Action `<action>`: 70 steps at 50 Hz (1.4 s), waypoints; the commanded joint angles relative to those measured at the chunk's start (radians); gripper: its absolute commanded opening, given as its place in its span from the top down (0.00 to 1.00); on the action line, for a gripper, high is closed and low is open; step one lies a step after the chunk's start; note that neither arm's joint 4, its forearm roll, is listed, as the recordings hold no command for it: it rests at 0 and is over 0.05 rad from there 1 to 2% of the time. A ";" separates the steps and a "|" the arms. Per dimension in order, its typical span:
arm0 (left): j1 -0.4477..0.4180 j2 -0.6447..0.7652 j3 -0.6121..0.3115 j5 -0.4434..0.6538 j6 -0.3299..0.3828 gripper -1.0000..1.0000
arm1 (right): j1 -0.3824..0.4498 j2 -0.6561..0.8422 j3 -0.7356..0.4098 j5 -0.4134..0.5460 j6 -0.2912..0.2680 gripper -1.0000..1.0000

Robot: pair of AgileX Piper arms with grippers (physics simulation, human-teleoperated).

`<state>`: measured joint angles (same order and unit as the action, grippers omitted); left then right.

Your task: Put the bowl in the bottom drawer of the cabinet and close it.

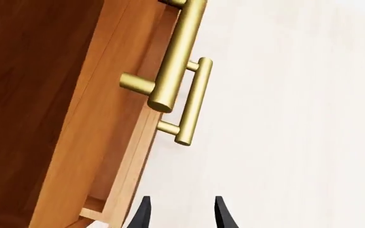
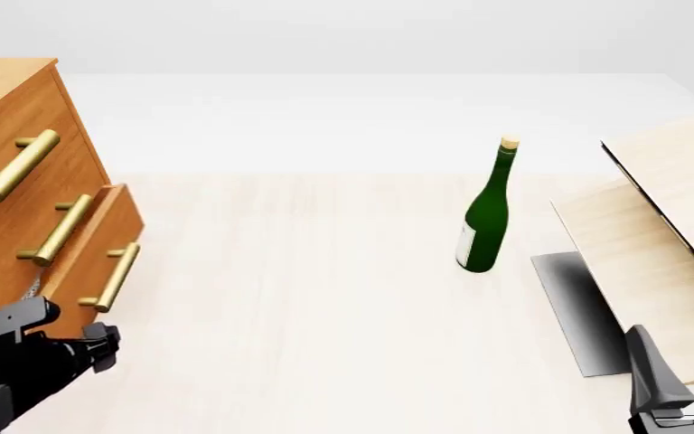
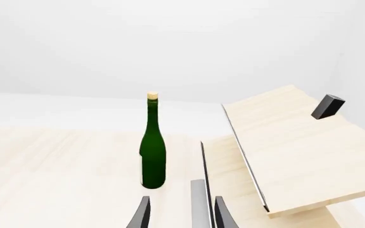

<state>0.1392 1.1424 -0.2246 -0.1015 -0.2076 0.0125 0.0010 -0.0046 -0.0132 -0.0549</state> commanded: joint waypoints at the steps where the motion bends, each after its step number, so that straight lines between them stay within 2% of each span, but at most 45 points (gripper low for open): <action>1: 0.068 0.004 -0.009 -0.034 0.064 0.00 | 0.000 0.000 0.000 0.000 0.000 0.00; 12: 0.116 0.053 -0.026 -0.075 0.084 0.00 | -0.001 0.000 0.000 0.000 -0.001 0.00; 26: 0.191 0.096 -0.025 -0.148 0.149 0.00 | -0.001 0.000 0.000 0.000 -0.002 0.00; 38: 0.285 0.130 0.008 -0.255 0.254 0.00 | 0.000 0.000 0.000 0.000 -0.002 0.00; 47: 0.344 0.077 0.060 -0.325 0.357 0.00 | 0.000 0.000 0.000 -0.001 -0.002 0.00; 57: 0.353 0.045 0.087 -0.378 0.415 0.00 | 0.000 0.000 0.000 0.000 -0.003 0.00; 70: 0.446 0.005 0.138 -0.449 0.490 0.00 | 0.000 0.000 0.000 -0.001 -0.003 0.00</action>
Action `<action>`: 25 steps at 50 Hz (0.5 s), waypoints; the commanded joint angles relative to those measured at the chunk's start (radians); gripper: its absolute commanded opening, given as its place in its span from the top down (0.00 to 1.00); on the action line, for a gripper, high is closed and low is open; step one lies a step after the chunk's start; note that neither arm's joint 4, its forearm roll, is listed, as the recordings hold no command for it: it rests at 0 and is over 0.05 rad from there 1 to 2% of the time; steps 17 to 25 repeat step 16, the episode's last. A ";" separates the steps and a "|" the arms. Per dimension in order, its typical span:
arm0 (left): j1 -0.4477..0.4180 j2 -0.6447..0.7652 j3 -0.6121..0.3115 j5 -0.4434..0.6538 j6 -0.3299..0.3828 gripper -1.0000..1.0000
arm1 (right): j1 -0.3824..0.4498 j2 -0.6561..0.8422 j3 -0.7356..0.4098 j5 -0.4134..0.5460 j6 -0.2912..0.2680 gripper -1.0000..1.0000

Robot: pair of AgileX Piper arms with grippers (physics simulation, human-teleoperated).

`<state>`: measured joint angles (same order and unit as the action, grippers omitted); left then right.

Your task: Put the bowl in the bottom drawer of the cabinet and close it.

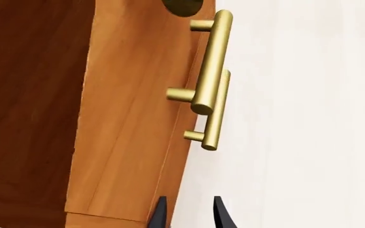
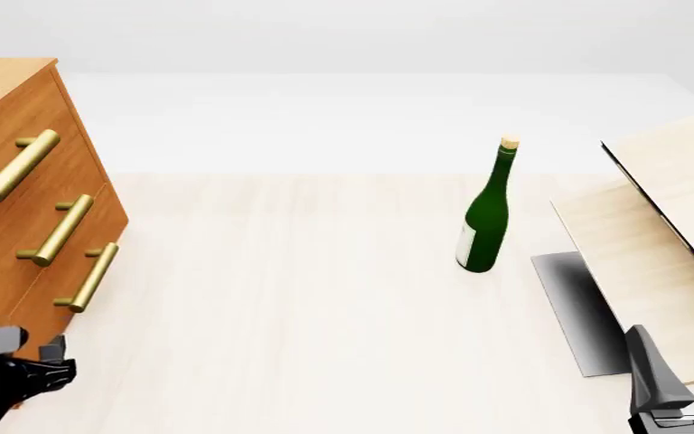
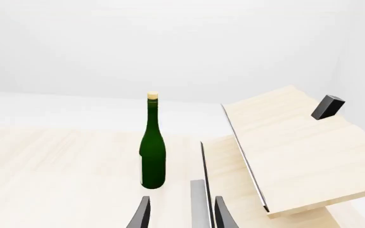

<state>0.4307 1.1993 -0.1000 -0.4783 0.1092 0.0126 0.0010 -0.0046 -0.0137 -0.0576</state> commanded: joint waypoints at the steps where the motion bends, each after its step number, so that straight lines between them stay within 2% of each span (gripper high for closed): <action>1: 0.155 -0.043 0.013 -0.077 0.172 0.00 | 0.000 0.000 0.000 0.000 0.000 0.00; 13: 0.144 0.020 0.001 -0.110 0.159 0.00 | 0.001 0.000 0.000 -0.001 -0.001 0.00; 25: 0.138 0.021 -0.002 -0.109 0.156 0.00 | 0.000 0.000 0.000 0.000 -0.001 0.00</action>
